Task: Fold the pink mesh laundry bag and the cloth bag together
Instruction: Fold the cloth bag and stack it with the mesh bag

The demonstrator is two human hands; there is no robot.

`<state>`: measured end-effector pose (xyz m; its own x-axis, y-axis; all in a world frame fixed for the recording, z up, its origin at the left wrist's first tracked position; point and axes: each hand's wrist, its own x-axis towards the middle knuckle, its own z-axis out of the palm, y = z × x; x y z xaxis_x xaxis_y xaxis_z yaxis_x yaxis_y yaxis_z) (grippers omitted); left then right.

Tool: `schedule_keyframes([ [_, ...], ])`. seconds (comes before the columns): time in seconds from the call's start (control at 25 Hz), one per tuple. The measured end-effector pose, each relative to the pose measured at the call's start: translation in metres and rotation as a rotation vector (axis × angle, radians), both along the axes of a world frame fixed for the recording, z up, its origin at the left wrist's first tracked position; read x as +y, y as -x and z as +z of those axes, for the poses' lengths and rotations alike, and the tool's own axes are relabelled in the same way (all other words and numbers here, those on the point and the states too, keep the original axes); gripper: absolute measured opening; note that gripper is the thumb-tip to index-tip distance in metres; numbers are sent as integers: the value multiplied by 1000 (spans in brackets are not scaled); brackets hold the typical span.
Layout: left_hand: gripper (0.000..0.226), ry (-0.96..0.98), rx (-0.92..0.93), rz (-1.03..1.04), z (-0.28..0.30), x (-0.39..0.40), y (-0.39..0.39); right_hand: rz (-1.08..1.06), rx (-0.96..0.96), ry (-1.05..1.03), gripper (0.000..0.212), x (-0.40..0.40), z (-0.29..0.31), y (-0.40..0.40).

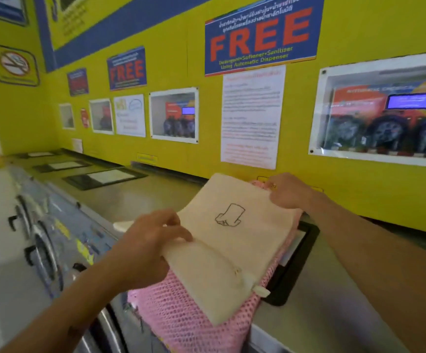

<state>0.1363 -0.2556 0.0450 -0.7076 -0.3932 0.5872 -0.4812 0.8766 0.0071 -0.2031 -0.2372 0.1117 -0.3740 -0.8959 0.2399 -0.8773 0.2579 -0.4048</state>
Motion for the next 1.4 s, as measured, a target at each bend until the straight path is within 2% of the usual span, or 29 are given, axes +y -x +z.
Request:
schedule_keyframes([
  [0.04, 50, -151, -70, -10, -15, -1, -1, 28, 82, -77, 43, -6, -11, -10],
  [0.12, 53, -324, -30, -62, -32, -3, -1, 130, 143, -169, 38, -9, -29, -35],
  [0.24, 53, -374, 34, -108, -35, -9, 2, 182, 229, -400, 45, -6, -47, -57],
  [0.32, 53, -383, 36, -153, -34, -9, 4, 147, 247, -471, 48, 2, -49, -61],
  [0.44, 57, -354, 43, -189, -37, -2, -3, 137, 303, -407, 45, 25, -35, -76],
  [0.56, 73, -189, 2, -119, -47, 0, -21, 264, 219, -150, 46, 64, -15, -121],
  [0.6, 79, -141, -30, -91, -54, 1, -28, 322, 193, -145, 50, 80, -9, -140],
  [0.68, 95, -113, -128, -24, -72, 3, -39, 403, 250, -280, 70, 110, -13, -176],
  [0.76, 108, -84, -226, 47, -90, 7, -40, 395, 389, -412, 100, 128, -41, -197],
  [0.8, 110, -49, -236, 75, -95, 7, -38, 374, 478, -414, 111, 131, -58, -203],
  [0.92, 87, 24, -84, 50, -95, 0, -26, 304, 748, -305, 127, 129, -98, -204],
  [1.0, 73, 42, 41, 22, -89, -6, -20, 277, 823, -232, 120, 124, -104, -199],
  [1.08, 70, 57, 106, 4, -90, -4, -17, 291, 843, -182, 105, 122, -103, -194],
  [1.16, 71, 72, 124, -20, -100, -1, -16, 315, 859, -132, 85, 124, -99, -192],
  [1.24, 81, 65, 90, -18, -110, 1, -16, 374, 831, -126, 69, 127, -95, -189],
  [1.32, 91, 58, 67, 0, -117, 3, -14, 434, 810, -100, 61, 127, -92, -183],
  [1.4, 86, 79, 96, -1, -118, 6, -11, 469, 809, -66, 59, 125, -86, -176],
])
